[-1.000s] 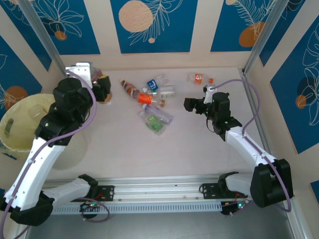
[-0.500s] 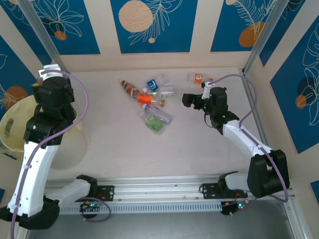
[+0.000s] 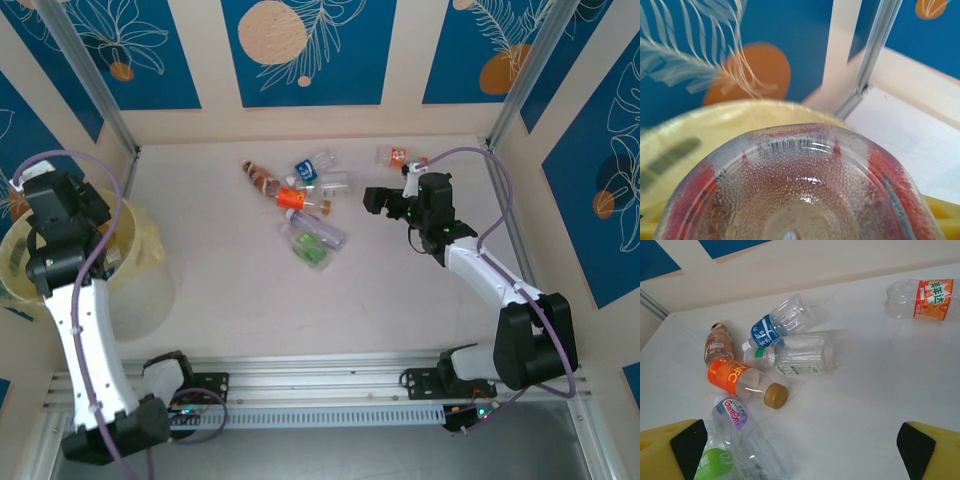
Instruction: Put the plastic bottles in the bin
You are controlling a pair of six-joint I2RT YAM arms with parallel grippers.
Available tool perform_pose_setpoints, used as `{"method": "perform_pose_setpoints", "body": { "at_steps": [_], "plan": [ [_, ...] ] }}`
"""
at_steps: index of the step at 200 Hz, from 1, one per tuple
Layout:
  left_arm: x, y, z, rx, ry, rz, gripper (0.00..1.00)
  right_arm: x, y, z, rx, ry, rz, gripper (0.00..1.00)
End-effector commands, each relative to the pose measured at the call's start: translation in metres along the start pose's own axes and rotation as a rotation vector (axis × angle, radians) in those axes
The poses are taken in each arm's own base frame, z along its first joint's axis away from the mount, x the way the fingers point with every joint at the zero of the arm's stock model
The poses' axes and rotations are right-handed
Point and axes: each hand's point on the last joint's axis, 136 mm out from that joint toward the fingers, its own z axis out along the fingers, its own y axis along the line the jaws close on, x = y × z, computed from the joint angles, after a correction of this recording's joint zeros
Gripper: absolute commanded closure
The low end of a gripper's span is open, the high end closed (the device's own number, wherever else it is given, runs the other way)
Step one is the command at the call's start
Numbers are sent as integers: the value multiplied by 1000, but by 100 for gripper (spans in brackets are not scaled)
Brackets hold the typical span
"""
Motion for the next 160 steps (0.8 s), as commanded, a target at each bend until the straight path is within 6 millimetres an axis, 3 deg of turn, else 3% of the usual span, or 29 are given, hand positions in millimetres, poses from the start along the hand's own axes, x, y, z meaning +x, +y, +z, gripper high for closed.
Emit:
{"method": "perform_pose_setpoints", "body": {
  "at_steps": [1,24,64,79,94,128,160],
  "plan": [
    [24,-20,15,172,126,-162,57,-7,4,-1,-3,-6,-8,0],
    [47,-11,36,147,220,-225,57,-6,3,1,-2,-1,-15,1],
    [95,5,67,56,338,-283,34,-6,5,6,-13,12,-14,0],
    [103,10,71,26,355,-279,19,-6,7,8,-22,19,-16,0],
    [95,10,68,30,344,-270,0,-7,9,8,-25,25,-19,0],
    [53,-3,45,112,246,-282,0,-6,10,9,-26,29,-19,0],
    [26,-17,19,210,170,-297,0,-4,12,9,-24,33,-22,0]
  ]
}}
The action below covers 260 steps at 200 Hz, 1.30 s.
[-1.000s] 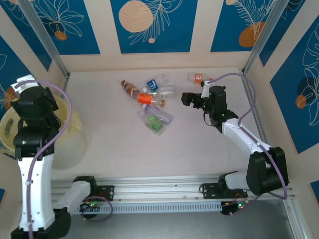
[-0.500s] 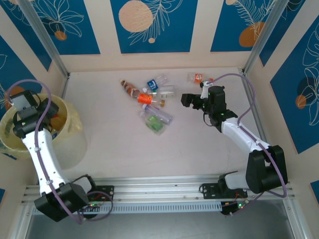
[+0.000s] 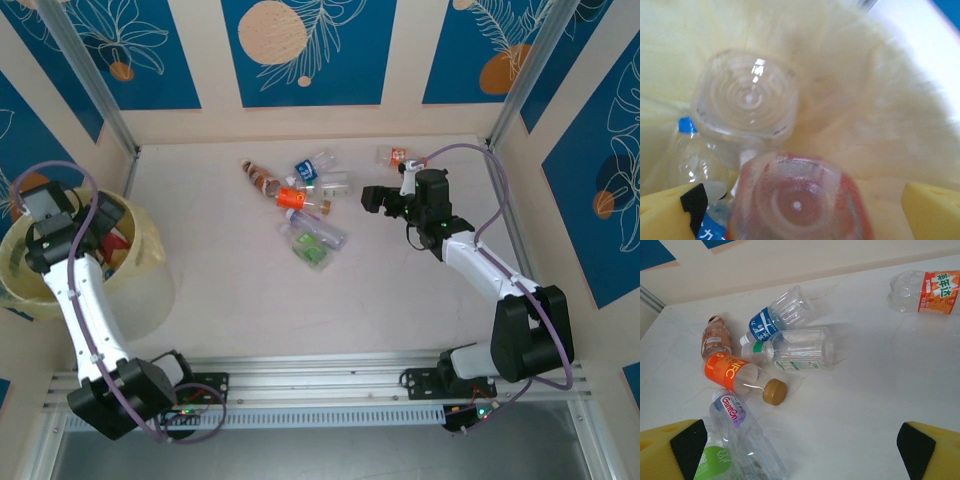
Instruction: Put the plastic bottles in the bin
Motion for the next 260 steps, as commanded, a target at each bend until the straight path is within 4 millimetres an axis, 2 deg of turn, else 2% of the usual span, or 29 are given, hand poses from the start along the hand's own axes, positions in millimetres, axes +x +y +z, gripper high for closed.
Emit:
{"method": "perform_pose_setpoints", "body": {
  "at_steps": [1,39,77,95,122,151,184,221,238,260],
  "plan": [
    [-16,-23,-33,120,-69,-16,0,-7,9,0,-21,-4,-18,0],
    [-8,-59,-45,329,-20,-54,0,-7,9,0,-15,-6,-14,0],
    [-9,-75,-59,415,-37,-58,0,-5,8,1,-11,2,-23,0],
    [-14,-92,-79,522,-74,-39,0,-5,8,3,-32,16,-49,1],
    [-16,-116,-114,657,-136,15,0,-4,-6,11,2,108,-99,1],
    [-4,-145,-139,792,-130,92,0,-1,-21,24,30,186,-175,1],
    [26,-188,-145,888,-47,224,0,-18,-37,35,-5,195,-193,1],
    [72,-245,-144,980,53,384,0,-30,-62,58,-32,259,-162,1],
    [98,-271,-146,1020,87,465,0,-29,-56,63,-89,290,-151,1],
    [131,-297,-137,1014,132,534,0,-15,-28,65,-217,330,-153,1]
  ]
}}
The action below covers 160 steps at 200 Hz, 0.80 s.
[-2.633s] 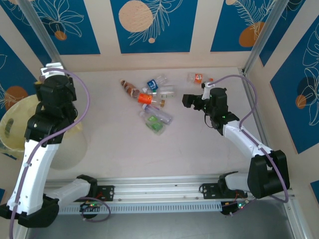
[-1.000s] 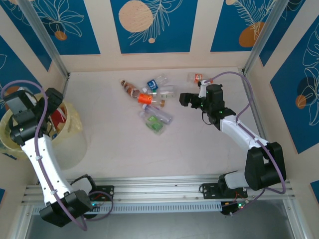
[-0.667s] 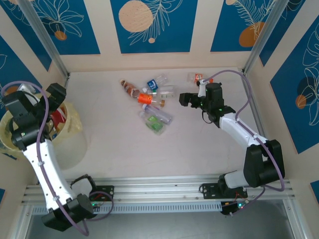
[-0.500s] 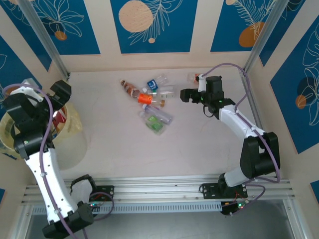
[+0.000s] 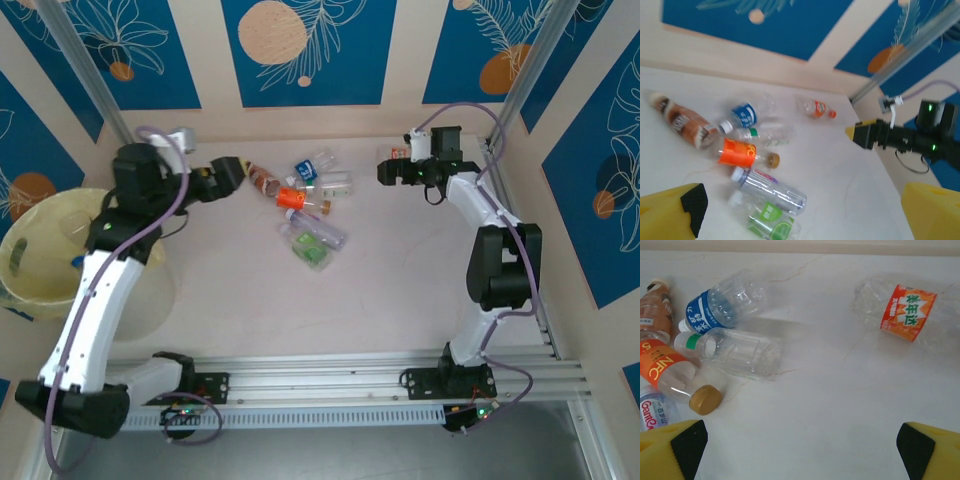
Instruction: Put the plastic bottles in the bin
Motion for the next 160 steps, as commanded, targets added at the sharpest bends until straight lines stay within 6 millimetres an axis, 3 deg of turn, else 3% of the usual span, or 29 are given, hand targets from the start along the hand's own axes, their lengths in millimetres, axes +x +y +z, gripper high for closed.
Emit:
{"method": "perform_pose_setpoints", "body": {
  "at_steps": [1,19,37,49,80,101,120,160],
  "plan": [
    [-6,-23,21,2,-22,106,0,15,43,3,-193,67,-36,1],
    [10,-15,51,-67,24,65,0,28,49,11,-171,97,-61,1],
    [35,7,77,-205,67,-25,0,36,42,12,-107,107,-23,1],
    [58,21,92,-283,96,-84,0,38,39,7,-85,85,17,1],
    [124,34,131,-346,254,-183,0,40,32,-13,-19,14,78,1],
    [157,41,148,-438,354,-197,0,42,25,-28,46,-26,108,1],
    [179,35,161,-454,391,-165,0,42,22,-42,84,-63,128,1],
    [223,52,166,-613,438,-219,0,46,27,-61,87,-109,142,1]
  ]
}}
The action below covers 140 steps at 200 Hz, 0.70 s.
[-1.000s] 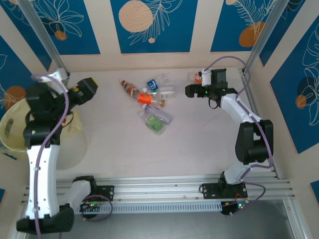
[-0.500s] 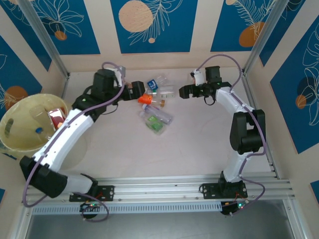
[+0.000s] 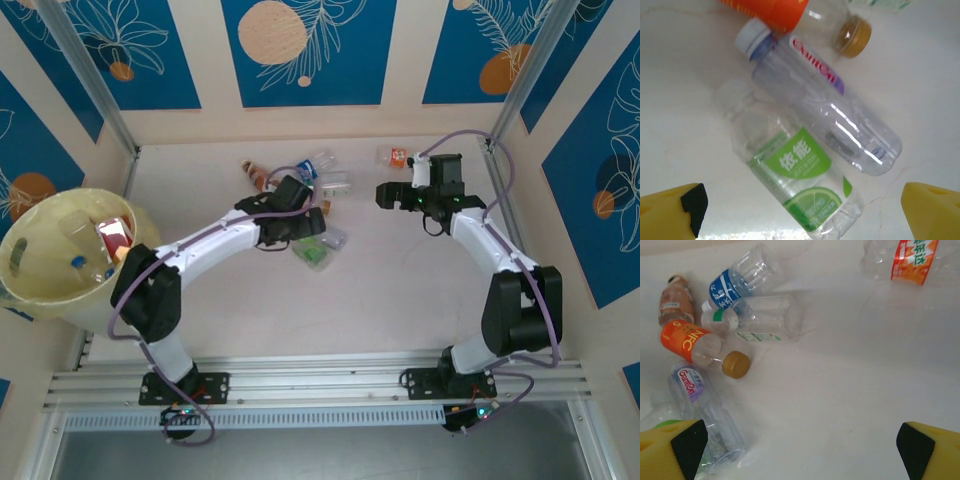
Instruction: Put the plastic bottles in the bin
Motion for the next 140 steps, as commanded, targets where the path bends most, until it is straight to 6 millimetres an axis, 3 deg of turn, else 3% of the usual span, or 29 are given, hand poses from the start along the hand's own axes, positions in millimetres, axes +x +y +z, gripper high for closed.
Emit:
{"method": "perform_pose_setpoints", "body": {
  "at_steps": [1,31,84,140],
  "plan": [
    [5,8,7,-91,0,-93,0,-3,-3,-9,22,-43,31,1],
    [20,0,29,-88,70,-129,0,0,-3,-16,26,-50,35,1],
    [38,14,54,-154,103,-164,4,5,-7,-19,47,-37,29,1],
    [45,39,57,-241,87,-126,12,7,-7,-17,40,-33,42,1]
  ]
}}
